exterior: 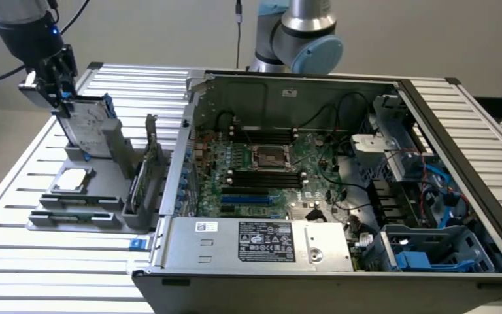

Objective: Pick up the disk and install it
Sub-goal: 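Pick up the disk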

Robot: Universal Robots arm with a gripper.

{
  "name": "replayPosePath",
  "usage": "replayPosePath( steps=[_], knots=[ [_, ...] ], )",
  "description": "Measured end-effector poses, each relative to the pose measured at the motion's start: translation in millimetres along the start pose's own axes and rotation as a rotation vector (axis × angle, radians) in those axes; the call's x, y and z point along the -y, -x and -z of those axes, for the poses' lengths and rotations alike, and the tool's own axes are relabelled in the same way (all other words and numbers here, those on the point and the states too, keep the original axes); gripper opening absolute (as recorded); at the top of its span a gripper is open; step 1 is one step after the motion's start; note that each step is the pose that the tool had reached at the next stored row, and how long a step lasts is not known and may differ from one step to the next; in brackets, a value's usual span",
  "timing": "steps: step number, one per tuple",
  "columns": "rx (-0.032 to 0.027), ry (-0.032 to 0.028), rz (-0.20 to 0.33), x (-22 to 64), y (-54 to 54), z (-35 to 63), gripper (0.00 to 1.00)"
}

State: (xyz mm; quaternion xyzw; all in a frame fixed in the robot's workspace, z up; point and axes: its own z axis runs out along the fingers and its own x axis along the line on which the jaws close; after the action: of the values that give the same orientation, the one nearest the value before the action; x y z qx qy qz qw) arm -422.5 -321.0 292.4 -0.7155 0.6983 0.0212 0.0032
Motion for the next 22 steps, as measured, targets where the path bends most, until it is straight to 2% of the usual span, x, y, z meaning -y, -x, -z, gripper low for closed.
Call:
replayPosePath(
  steps=[7,22],
  knots=[
    [0.0,0.0005,0.001,0.2,-0.3,-6.8,0.53],
    [0.0001,0.0045,0.0,-0.2,-0.1,-10.3,0.53]
  ],
)
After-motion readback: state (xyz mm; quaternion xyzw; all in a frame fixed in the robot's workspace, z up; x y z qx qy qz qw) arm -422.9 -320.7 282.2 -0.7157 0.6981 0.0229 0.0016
